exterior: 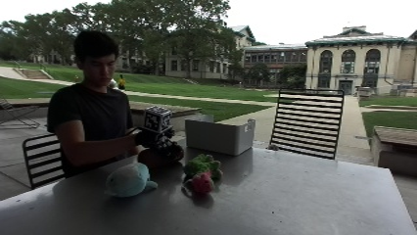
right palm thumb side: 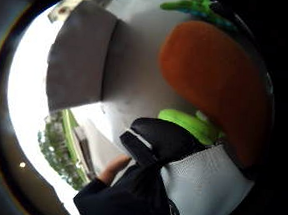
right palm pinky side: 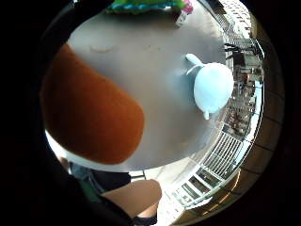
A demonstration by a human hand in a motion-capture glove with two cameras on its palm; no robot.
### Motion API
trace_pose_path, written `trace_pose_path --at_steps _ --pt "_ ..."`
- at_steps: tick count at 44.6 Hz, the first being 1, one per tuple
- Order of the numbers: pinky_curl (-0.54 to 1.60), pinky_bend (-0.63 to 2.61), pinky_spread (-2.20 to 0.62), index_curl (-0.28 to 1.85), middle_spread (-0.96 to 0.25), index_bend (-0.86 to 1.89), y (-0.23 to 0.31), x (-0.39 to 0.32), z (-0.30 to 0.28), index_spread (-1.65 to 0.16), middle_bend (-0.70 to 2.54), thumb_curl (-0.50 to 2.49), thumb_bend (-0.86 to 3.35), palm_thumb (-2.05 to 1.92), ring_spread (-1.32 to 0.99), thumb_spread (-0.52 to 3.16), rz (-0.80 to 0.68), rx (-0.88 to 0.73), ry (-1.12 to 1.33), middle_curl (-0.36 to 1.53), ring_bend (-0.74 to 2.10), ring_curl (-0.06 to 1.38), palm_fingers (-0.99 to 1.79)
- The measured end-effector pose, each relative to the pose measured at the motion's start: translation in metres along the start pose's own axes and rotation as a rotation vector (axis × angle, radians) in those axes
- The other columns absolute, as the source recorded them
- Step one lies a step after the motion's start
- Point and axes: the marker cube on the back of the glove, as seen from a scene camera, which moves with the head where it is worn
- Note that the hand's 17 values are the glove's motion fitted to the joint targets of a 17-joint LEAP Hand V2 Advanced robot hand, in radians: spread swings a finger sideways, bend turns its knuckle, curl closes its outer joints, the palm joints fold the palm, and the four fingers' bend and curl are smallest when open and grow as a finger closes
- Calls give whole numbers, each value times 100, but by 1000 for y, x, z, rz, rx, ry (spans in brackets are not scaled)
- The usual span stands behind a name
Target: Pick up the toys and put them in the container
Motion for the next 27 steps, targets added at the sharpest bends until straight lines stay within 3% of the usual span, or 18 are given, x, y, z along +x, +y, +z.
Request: trace_pose_path --at_steps 18,20,23,25,26,27 --pt "30 37 -4 32 1 16 -12 7 33 -13 59 30 8 29 -15 117 58 -79 33 41 87 30 47" --pt "34 54 -9 37 -2 33 -12 4 35 -14 51 36 23 53 -18 124 61 -72 18 39 81 28 70" --pt "35 58 -15 39 -4 42 -12 3 36 -15 47 38 27 59 -22 126 77 -50 -2 39 78 27 77" --pt "36 64 -21 43 -7 52 -11 1 35 -16 47 40 29 64 -25 126 73 -34 -5 39 77 27 96" --pt "34 59 -18 40 -6 44 -10 0 35 -15 45 39 28 63 -25 128 68 -26 -5 38 76 25 75" --pt "39 66 -23 48 -8 56 -10 0 33 -16 46 41 30 66 -27 126 63 -17 -4 40 78 29 96"
